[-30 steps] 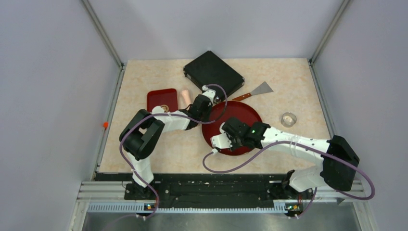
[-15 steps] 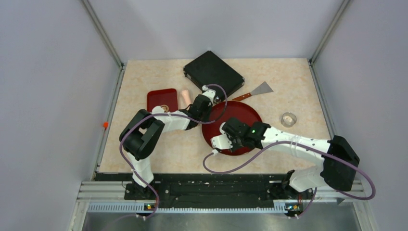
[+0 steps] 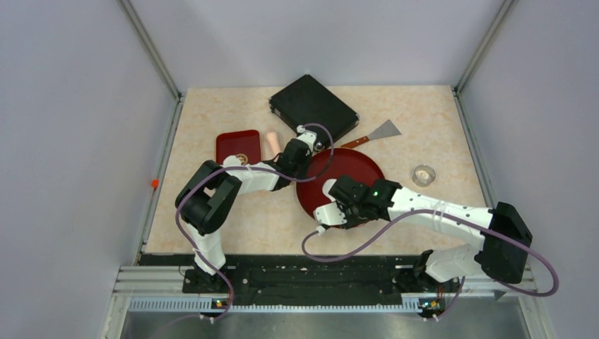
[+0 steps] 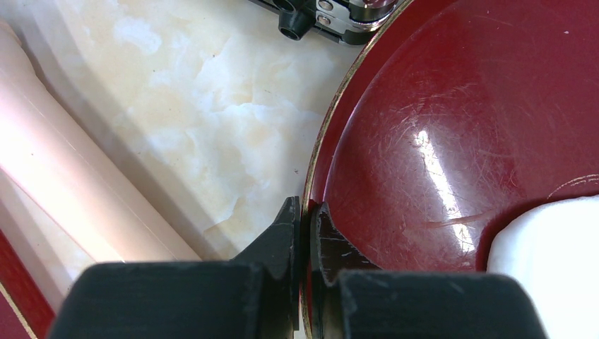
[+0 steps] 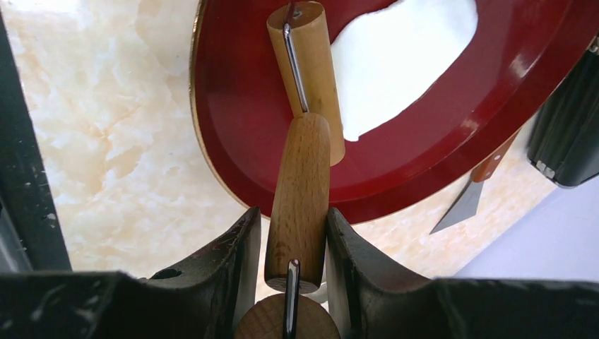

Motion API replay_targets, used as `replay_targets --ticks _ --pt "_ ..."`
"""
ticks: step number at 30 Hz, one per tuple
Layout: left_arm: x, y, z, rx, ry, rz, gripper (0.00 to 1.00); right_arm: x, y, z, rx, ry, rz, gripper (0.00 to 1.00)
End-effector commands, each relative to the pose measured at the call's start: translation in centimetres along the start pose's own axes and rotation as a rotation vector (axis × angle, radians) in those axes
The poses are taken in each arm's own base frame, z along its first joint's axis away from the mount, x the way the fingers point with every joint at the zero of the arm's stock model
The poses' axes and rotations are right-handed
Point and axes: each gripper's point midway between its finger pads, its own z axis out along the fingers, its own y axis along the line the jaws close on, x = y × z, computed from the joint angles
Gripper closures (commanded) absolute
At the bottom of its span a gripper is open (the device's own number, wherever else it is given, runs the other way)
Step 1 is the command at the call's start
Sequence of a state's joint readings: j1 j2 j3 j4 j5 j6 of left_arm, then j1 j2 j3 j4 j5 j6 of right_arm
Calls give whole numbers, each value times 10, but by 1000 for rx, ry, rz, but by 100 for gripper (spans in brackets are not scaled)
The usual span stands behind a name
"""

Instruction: Roll out the dumpling wrappers from the dough

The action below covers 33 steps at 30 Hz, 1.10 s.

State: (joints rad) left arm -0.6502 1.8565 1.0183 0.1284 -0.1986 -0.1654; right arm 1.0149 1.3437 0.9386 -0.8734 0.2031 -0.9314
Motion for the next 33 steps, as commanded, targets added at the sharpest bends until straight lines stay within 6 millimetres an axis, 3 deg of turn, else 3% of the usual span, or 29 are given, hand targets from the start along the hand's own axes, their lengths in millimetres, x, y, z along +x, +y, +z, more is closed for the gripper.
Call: replay_targets --ticks 1,5,9,11,13,15,23,33 --pt "1 35 5 -168 -27 19 100 31 135 -8 -594 100 11 100" --pt "-1 35 5 -167 -30 20 100 20 74 -17 -321 72 30 100" --pt "0 35 6 -165 -27 23 100 -5 -10 -50 -20 -62 128 100" --pt "1 34 5 -164 -26 25 100 -9 -42 -61 116 -99 154 100" --pt "0 34 5 -165 -26 25 100 -10 -60 -63 183 -109 170 100" --pt "1 34 6 -165 -24 27 100 -8 -67 -57 211 -106 172 100" --pt "0 33 6 -163 -26 32 100 -1 -61 -15 186 -58 136 100" --pt "0 33 5 -164 -31 32 100 7 -28 30 33 8 100 100"
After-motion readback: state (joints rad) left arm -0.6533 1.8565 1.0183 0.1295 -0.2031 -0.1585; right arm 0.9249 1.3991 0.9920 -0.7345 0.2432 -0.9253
